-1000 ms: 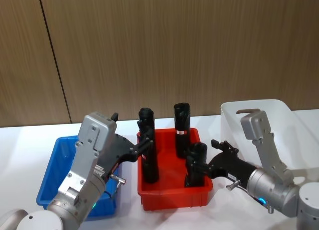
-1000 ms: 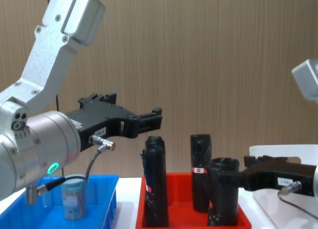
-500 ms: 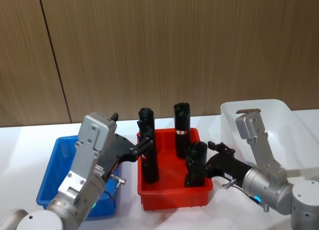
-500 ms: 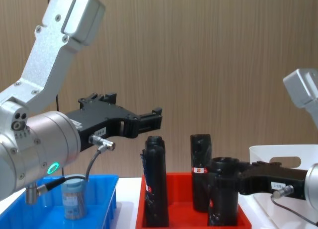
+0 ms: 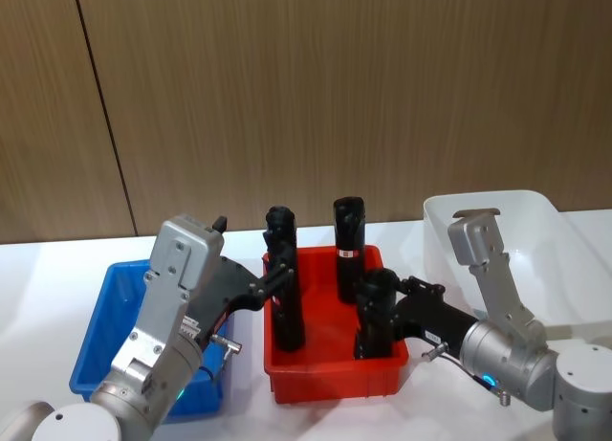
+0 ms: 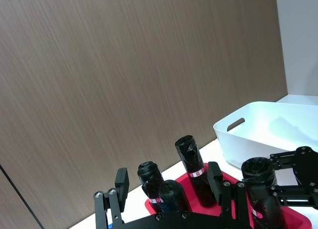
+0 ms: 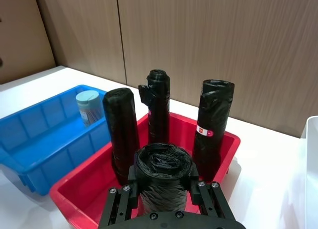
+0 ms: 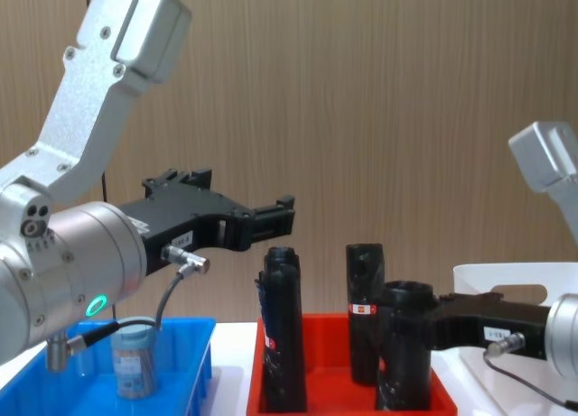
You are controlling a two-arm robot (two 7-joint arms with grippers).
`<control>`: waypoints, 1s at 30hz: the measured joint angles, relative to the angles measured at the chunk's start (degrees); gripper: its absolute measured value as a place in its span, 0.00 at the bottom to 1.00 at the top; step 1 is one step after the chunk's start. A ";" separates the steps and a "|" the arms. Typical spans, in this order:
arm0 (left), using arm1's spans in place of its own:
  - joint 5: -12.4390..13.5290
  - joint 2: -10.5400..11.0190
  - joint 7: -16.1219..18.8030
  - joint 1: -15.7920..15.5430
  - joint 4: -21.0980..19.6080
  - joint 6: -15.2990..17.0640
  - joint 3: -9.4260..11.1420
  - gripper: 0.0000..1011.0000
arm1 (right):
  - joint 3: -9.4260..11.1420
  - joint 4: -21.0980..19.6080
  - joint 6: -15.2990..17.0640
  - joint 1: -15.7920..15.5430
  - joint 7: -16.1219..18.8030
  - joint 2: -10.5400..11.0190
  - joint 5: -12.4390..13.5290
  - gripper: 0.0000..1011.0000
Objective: Pick the cotton swabs from the blue box and place them into the white box.
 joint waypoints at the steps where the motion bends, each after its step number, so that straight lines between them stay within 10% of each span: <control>1: 0.00 0.00 0.00 0.00 0.00 0.00 0.00 0.99 | -0.01 -0.13 0.01 -0.05 0.01 0.00 0.09 0.56; 30: 0.00 0.00 0.00 0.00 0.00 0.00 0.00 0.99 | 2.85 -11.67 0.06 -0.52 -6.08 2.30 3.41 0.38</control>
